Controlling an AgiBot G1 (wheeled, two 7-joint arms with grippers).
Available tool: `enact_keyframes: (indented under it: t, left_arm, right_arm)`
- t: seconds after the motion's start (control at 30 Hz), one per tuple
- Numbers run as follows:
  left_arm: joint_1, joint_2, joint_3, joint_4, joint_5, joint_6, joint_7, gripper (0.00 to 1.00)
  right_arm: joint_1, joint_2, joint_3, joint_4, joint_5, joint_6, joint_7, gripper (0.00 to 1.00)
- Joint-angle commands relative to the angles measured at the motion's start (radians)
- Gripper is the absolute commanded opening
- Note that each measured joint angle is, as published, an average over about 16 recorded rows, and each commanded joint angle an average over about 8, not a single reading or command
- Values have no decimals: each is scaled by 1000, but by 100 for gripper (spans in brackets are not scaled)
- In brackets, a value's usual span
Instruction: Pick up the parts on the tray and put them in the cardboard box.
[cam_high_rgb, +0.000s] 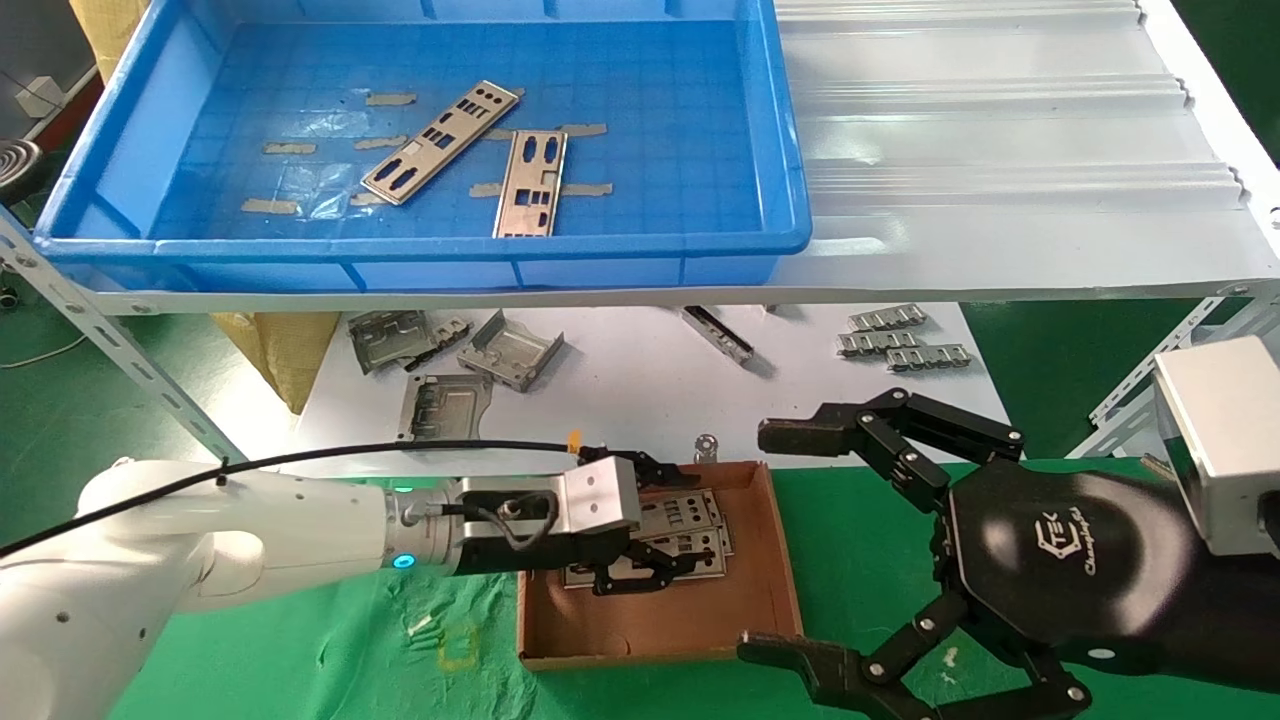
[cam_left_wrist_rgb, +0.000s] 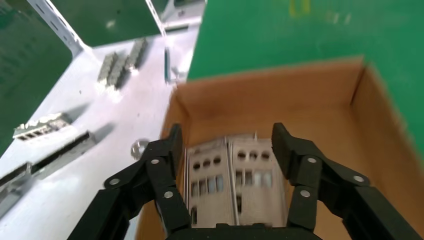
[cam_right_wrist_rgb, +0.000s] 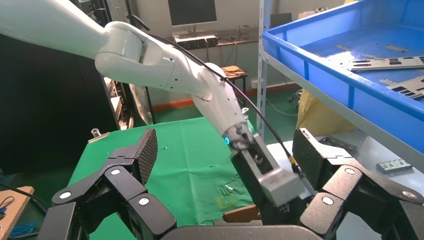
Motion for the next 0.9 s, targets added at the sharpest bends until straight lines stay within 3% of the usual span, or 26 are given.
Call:
enact_keyframes:
  t: [0.03, 0.37, 0.9]
  left_arm:
    - [-3, -4, -5, 5, -15, 27, -11, 100]
    - [2, -60, -48, 73, -100, 282, -166, 100]
    - [24, -94, -72, 2, -111, 268, -195, 100]
  right_arm:
    - [0, 0, 0, 0, 0, 0, 0, 100]
    - [0, 0, 0, 0, 0, 0, 0, 100]
    - [0, 0, 0, 0, 0, 0, 0, 100]
